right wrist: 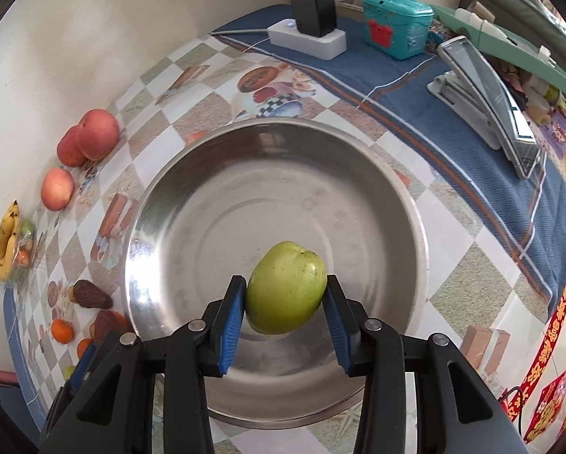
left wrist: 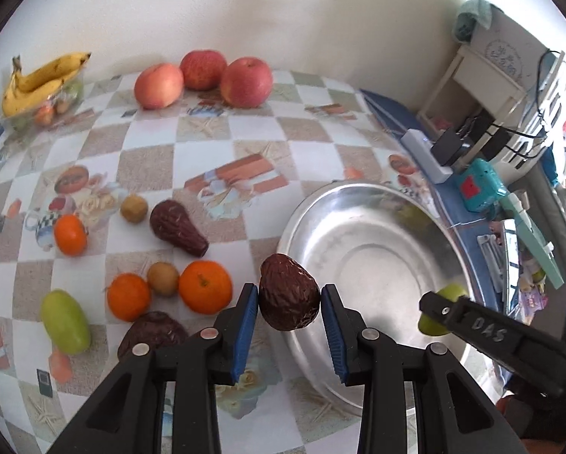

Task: Organize fruits
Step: 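Lift and carry the green pear with the right tool while the left carries the date toward the steel plate, then open both tools to drop the date and pear into the steel plate, then move both open tools back toward the remaining fruit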

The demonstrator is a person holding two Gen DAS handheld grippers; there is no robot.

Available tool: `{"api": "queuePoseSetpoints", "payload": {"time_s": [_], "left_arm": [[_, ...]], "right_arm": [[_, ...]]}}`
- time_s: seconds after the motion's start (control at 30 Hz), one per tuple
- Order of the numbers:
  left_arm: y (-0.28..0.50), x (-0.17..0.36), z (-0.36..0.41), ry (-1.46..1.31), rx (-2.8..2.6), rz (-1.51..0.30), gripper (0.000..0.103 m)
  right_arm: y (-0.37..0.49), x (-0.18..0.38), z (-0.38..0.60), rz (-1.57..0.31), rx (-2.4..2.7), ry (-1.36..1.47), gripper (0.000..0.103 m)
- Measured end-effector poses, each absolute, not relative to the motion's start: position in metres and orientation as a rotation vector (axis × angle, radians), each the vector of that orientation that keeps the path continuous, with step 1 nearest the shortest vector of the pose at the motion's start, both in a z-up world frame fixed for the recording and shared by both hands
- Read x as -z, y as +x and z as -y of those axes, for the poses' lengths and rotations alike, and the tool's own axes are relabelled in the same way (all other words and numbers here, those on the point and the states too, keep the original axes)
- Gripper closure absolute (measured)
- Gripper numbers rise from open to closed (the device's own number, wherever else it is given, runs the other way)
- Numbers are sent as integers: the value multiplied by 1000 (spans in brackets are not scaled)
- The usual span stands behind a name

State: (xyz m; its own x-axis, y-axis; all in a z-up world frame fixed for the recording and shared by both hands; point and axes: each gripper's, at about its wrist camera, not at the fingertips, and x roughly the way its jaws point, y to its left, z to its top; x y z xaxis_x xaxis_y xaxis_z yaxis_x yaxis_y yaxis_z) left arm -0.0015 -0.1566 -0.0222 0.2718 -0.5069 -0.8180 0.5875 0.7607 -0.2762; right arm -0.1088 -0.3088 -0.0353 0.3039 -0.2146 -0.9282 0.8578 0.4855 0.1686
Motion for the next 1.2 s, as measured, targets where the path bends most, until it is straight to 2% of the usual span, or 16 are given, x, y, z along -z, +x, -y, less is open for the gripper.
{"api": "queuePoseSetpoints", "payload": {"time_s": [0.2, 0.23, 0.27, 0.3, 0.47, 0.5, 0.53, 0.6, 0.67, 0.7, 0.73, 0.87, 0.93, 1.2], "left_arm": [[-16, 41, 175, 162, 823, -1150, 64], [-20, 40, 176, 180, 828, -1132, 56], [-24, 40, 177, 210, 833, -1121, 39], [-29, 38, 177, 233, 842, -1116, 34], [-35, 29, 162, 228, 858, -1109, 34], [-33, 27, 157, 221, 849, -1109, 34], [-30, 25, 153, 213, 835, -1111, 32], [-23, 22, 144, 187, 799, -1118, 25], [-14, 23, 134, 193, 699, -1132, 6], [-10, 24, 129, 210, 642, -1140, 0], [-7, 25, 126, 222, 605, -1147, 0], [12, 32, 104, 229, 471, -1192, 0], [19, 31, 93, 189, 449, -1205, 0], [57, 18, 33, 7, 337, -1202, 0]], "right_arm": [[-110, 33, 309, -1019, 842, 756, 60], [-109, 33, 309, -1025, 843, 752, 60], [-108, 34, 308, -1034, 843, 744, 59], [-108, 36, 308, -1042, 845, 739, 59], [-104, 36, 302, -1062, 867, 667, 59], [-104, 36, 301, -1062, 867, 655, 57], [-104, 36, 299, -1062, 866, 649, 51], [-106, 34, 296, -1056, 863, 636, 42], [-108, 31, 293, -1047, 865, 625, 41], [-109, 28, 292, -1037, 865, 618, 37], [-110, 27, 290, -1031, 863, 614, 30], [-107, 21, 287, -1006, 844, 589, 20], [-103, 22, 285, -1011, 826, 580, 11], [-88, 18, 270, -985, 750, 505, 9]]}}
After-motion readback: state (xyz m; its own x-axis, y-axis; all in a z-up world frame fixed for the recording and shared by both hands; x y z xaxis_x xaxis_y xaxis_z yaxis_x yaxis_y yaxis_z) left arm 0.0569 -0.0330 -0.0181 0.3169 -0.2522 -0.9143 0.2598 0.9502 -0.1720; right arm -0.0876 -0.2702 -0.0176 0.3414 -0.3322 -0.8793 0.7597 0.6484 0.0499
